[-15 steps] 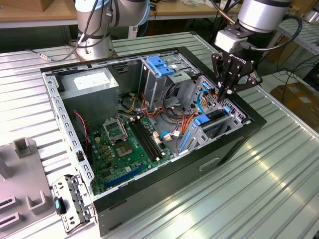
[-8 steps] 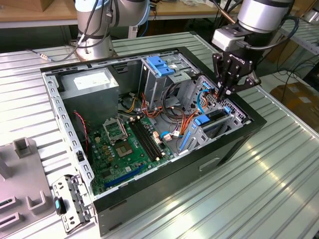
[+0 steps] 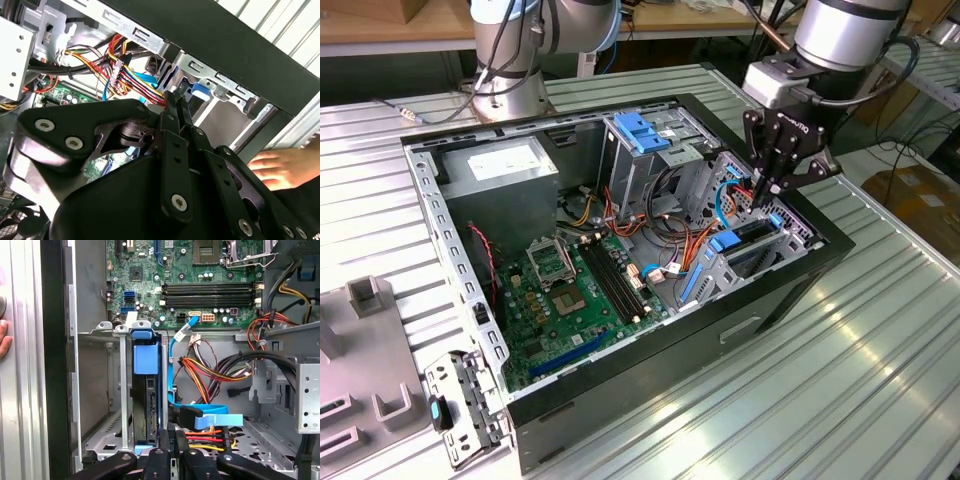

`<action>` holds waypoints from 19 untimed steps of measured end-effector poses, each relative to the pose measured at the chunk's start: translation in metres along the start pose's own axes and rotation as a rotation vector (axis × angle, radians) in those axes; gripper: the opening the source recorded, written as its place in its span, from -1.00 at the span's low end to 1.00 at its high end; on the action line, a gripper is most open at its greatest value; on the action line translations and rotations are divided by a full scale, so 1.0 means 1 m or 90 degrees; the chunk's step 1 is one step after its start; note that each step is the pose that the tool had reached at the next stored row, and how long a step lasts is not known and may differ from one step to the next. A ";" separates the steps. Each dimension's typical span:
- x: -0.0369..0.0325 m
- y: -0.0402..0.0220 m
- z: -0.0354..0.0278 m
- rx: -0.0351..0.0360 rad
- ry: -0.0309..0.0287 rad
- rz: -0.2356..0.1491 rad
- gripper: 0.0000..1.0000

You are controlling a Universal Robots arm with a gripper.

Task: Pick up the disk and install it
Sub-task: 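Insert the first disk wire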

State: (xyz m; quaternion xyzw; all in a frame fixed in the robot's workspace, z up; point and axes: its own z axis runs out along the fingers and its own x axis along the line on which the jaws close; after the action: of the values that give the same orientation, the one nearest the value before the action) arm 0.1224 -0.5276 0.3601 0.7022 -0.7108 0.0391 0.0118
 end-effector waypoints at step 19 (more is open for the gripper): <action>0.0110 0.0004 0.0031 0.0034 -0.0260 -0.019 -0.67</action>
State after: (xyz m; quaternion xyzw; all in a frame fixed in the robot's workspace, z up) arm 0.1220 -0.5388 0.3578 0.7133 -0.7003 0.0265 -0.0040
